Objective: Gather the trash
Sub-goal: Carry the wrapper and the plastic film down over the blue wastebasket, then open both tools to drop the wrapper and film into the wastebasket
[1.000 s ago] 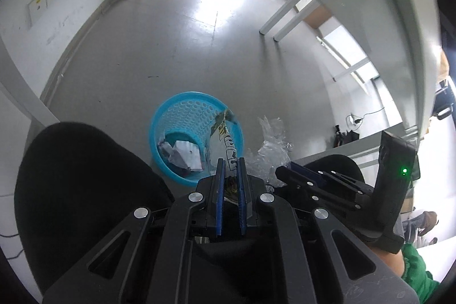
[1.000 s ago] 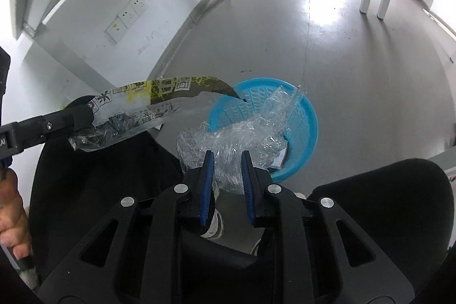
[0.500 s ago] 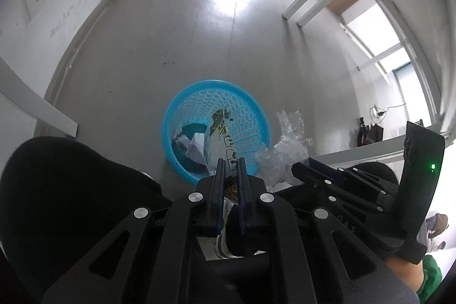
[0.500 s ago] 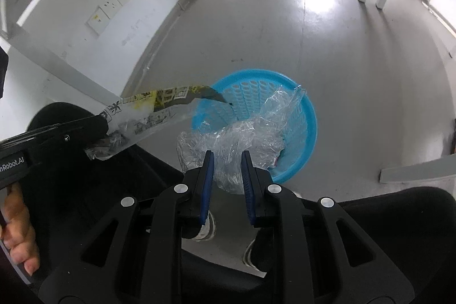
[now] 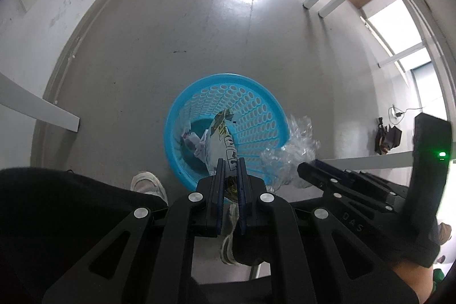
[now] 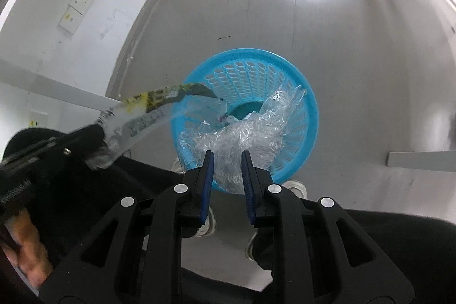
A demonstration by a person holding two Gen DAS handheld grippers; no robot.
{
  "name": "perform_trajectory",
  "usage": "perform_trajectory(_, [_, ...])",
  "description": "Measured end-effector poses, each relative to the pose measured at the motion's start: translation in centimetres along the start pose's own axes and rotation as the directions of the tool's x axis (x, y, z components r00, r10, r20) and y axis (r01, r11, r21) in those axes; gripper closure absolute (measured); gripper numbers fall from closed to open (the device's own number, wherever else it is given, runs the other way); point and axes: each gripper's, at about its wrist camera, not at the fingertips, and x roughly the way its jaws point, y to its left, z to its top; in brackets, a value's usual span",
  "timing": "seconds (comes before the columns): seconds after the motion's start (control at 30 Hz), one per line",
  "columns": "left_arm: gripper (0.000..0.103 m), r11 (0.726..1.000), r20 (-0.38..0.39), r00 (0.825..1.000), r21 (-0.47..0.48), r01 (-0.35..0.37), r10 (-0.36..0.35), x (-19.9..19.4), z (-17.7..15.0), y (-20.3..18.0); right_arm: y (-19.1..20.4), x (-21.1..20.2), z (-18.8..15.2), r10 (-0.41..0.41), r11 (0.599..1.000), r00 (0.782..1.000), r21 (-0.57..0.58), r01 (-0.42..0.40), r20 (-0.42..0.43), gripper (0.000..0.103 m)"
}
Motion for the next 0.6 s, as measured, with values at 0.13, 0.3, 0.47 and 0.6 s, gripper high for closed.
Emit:
perform_trajectory(0.13, [0.096, 1.0, -0.03, 0.999, -0.023, -0.017, 0.016, 1.9, 0.9, -0.2, -1.2, 2.1, 0.7, 0.03, 0.998, 0.998, 0.058, -0.026, -0.062, 0.084])
perform_trajectory(0.3, [0.096, 0.999, -0.071, 0.997, -0.041, -0.032, 0.03, 4.4, 2.0, -0.1, -1.8, 4.3, 1.2, 0.02, 0.997, 0.995, 0.071, -0.013, -0.098, 0.084])
perform_trajectory(0.47, [0.096, 0.998, -0.1, 0.994, -0.049, -0.049, 0.044, 6.4, 2.6, 0.0, -2.3, 5.7, 2.3, 0.003, 0.997, 0.994, 0.081, 0.006, -0.109, 0.084])
perform_trajectory(0.6, [0.096, 0.995, -0.124, 0.992, -0.094, -0.04, 0.029, 7.4, 3.0, 0.6, -2.8, 7.0, 2.9, 0.0, 0.994, 0.992, 0.107, 0.014, -0.128, 0.084])
